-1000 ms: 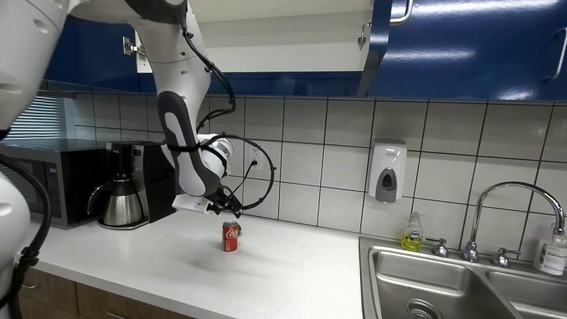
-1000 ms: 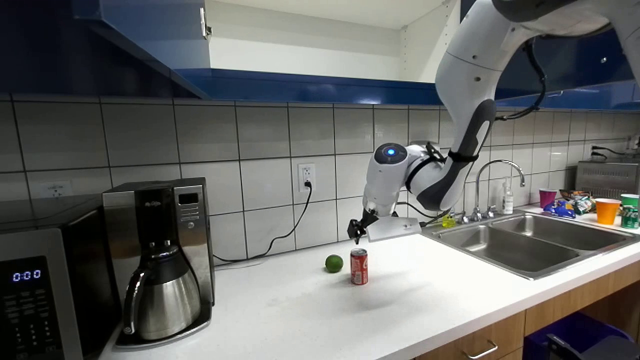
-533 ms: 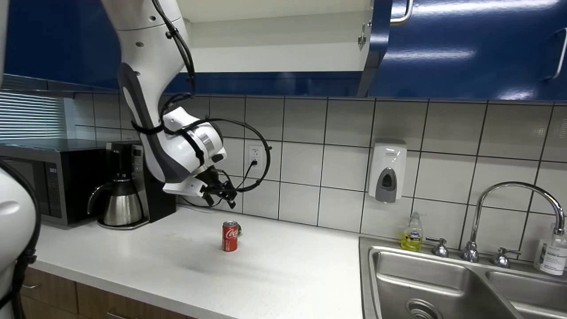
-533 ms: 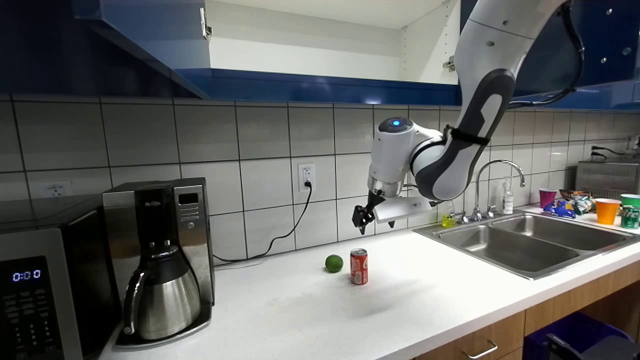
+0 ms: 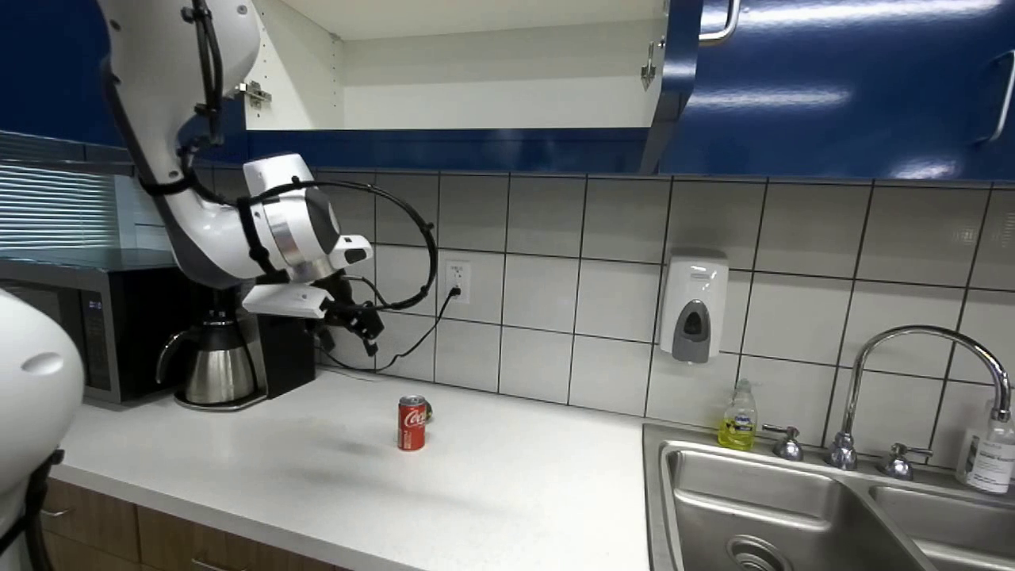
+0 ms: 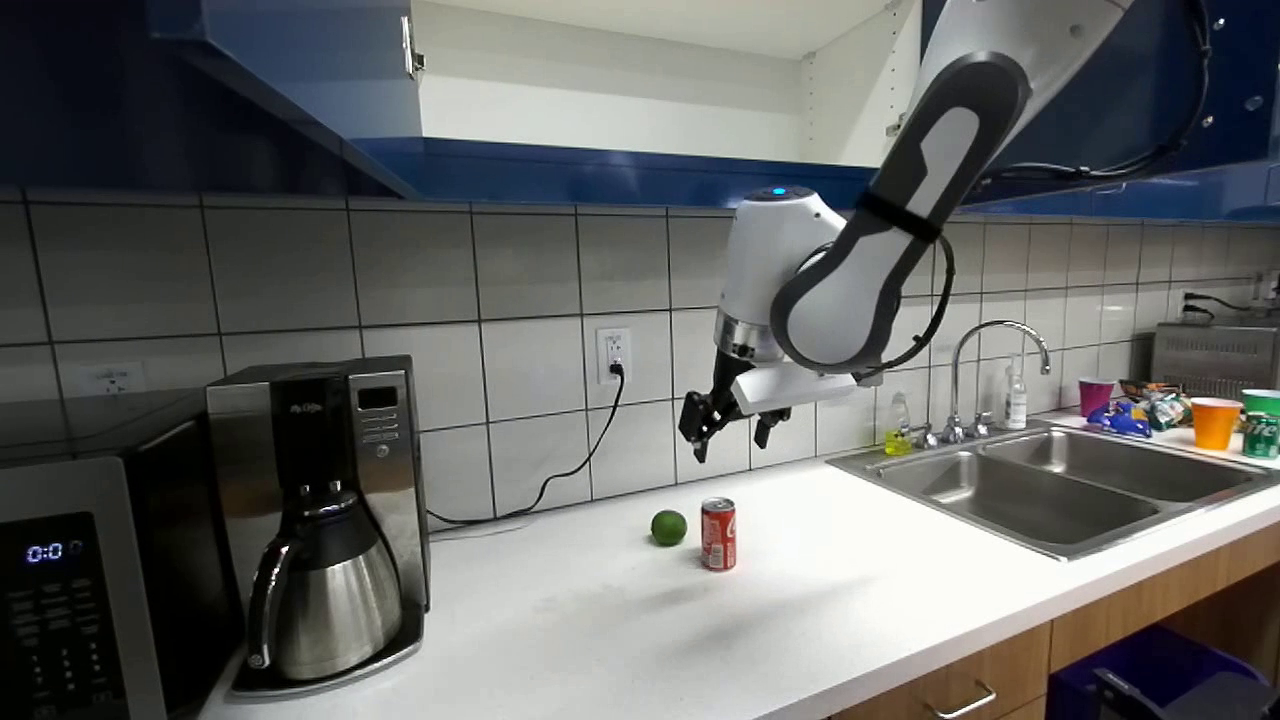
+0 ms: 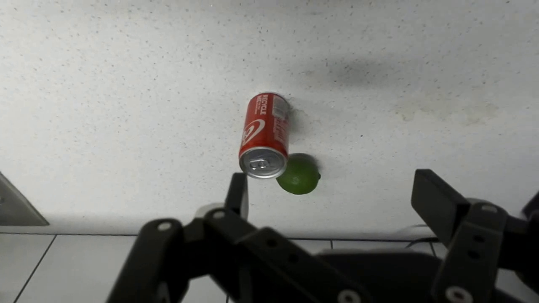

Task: Remove the can from the top cabinet

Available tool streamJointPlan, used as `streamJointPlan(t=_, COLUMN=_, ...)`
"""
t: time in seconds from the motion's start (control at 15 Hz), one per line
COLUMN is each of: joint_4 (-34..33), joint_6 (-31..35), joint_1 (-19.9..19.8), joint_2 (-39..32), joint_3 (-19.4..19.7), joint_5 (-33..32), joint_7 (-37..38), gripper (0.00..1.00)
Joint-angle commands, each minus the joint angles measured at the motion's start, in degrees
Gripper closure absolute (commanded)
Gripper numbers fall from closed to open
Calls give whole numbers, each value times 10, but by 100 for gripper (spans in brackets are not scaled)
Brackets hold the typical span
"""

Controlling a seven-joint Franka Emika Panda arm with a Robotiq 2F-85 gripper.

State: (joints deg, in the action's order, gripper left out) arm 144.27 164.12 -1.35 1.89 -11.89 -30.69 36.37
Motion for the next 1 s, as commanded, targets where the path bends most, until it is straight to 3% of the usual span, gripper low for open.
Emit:
streamJointPlan(t=0.0, joint_4=9, joint_6=-107, joint_1=51, joint_2=104, joint_3=11, joint_5=147, joint_7=-133, gripper=0)
streamJointPlan(t=0.2, joint_4=-8, joint_6=-220, joint_1=65, joint_2=187, joint_3=18, joint_5=205, joint_7=-190, gripper=0)
streamJointPlan(t=0.4, joint_4=-28, joint_6=-306, joint_1=55, joint_2=242, joint_3=16, joint_5=196, joint_7=-207, gripper=0)
streamJointPlan(t=0.47, joint_4=-24, joint_6=-258, joint_1=51, joint_2=204, joint_3=8, joint_5=192, joint_7=-181, gripper=0)
streamJointPlan(t=0.6, joint_4=-27, joint_6=-289, joint_1=51, joint_2=235, joint_3=9, joint_5=192, joint_7=-190, gripper=0)
streamJointPlan(t=0.93, joint_4=-26, joint_6=-295, joint_1=51, joint_2=239, joint_3=9, joint_5=192, joint_7=-191, gripper=0)
